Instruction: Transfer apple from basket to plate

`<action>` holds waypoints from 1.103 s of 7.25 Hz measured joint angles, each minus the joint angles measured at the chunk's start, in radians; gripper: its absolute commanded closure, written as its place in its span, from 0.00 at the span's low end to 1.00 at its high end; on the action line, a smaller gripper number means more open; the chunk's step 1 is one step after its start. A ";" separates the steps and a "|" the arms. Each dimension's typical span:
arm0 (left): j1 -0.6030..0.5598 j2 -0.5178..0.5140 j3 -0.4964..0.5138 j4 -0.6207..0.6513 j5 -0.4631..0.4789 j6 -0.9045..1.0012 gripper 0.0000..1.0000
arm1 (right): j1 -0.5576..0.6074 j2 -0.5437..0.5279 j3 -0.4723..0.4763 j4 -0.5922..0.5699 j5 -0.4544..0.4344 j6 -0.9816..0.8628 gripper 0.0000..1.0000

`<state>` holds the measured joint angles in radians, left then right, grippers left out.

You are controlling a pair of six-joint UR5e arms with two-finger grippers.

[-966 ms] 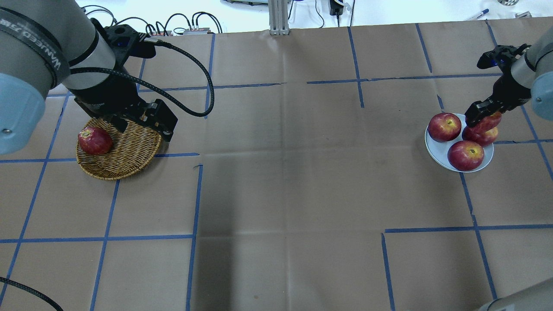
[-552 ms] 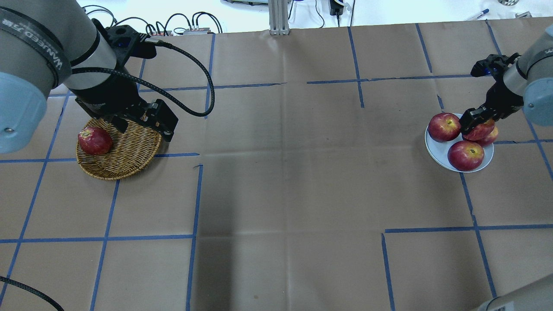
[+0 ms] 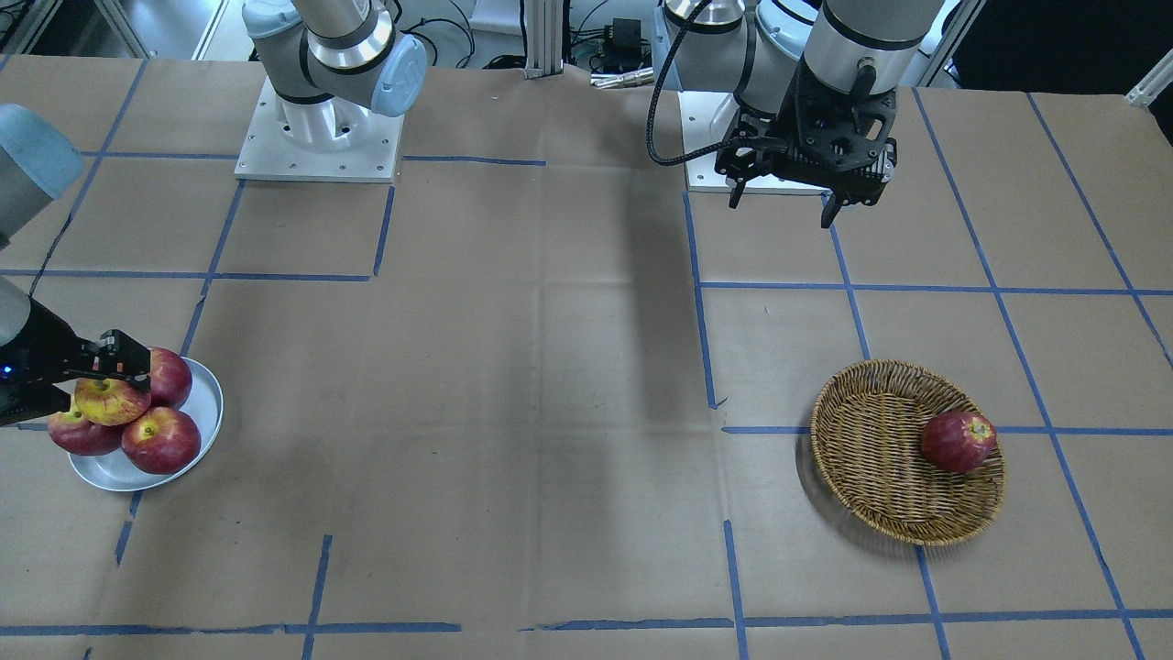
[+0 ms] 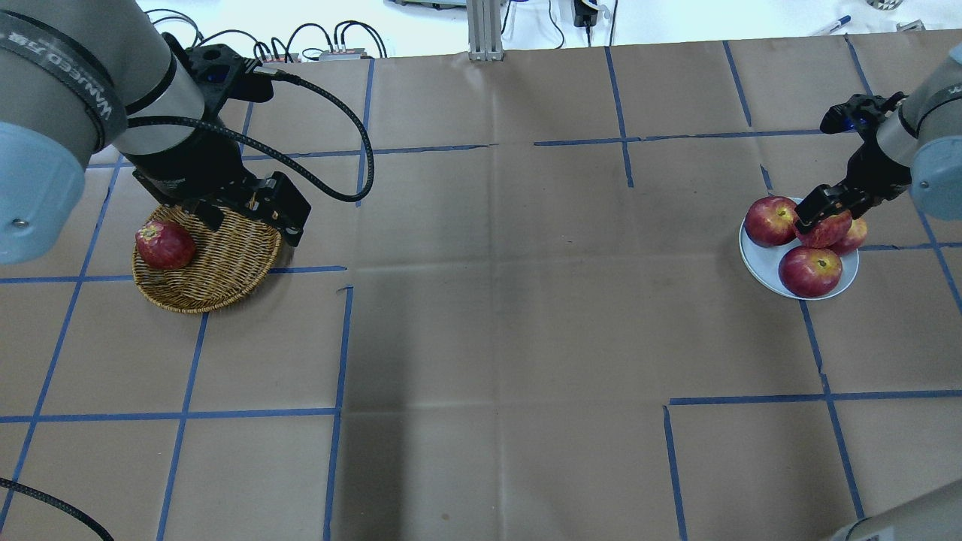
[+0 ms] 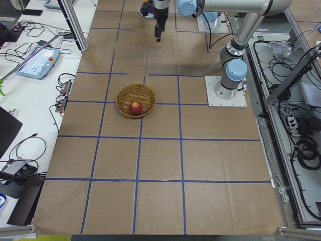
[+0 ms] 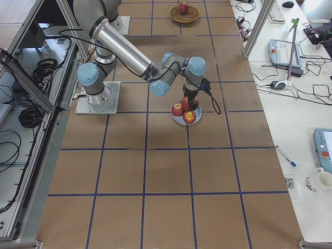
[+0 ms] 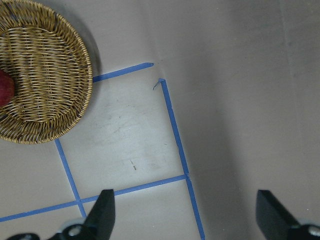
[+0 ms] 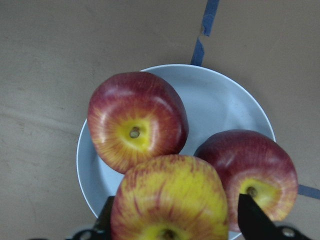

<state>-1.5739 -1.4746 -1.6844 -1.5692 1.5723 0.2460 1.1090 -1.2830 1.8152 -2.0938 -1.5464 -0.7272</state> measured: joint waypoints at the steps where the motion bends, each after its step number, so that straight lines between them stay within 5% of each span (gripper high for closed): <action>1: 0.000 0.000 0.000 0.000 0.000 0.000 0.01 | 0.014 -0.015 -0.030 0.023 -0.002 0.001 0.00; 5: -0.001 -0.003 0.000 0.000 0.000 -0.001 0.01 | 0.189 -0.158 -0.214 0.381 0.000 0.231 0.00; 8: -0.003 -0.008 0.001 0.000 0.000 0.000 0.01 | 0.392 -0.265 -0.226 0.519 0.001 0.556 0.00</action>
<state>-1.5765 -1.4825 -1.6839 -1.5693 1.5723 0.2461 1.5008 -1.5476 1.5890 -1.5750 -1.5452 -0.1710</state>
